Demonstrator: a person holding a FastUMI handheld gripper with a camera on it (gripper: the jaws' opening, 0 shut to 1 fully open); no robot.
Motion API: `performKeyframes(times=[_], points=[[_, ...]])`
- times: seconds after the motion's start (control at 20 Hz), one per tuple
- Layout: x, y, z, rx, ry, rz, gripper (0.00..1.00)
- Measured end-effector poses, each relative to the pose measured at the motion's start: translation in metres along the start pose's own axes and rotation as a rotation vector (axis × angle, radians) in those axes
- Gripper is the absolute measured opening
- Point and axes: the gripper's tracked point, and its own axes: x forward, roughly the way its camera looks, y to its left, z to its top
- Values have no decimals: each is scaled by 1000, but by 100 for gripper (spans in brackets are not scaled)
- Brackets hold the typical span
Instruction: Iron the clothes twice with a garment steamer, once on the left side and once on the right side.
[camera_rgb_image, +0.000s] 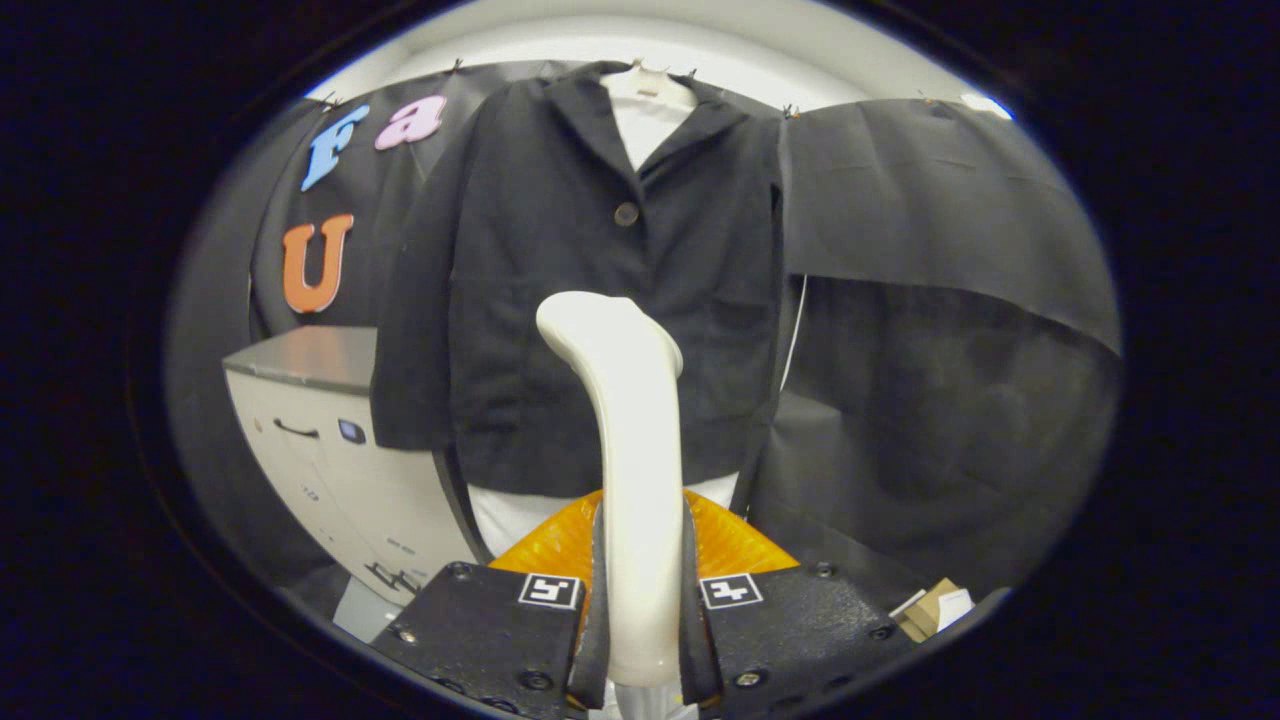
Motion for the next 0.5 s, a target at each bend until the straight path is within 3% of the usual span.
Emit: performKeyframes(times=[0.5], points=[[-12, -87, 148, 42, -241, -28, 31]])
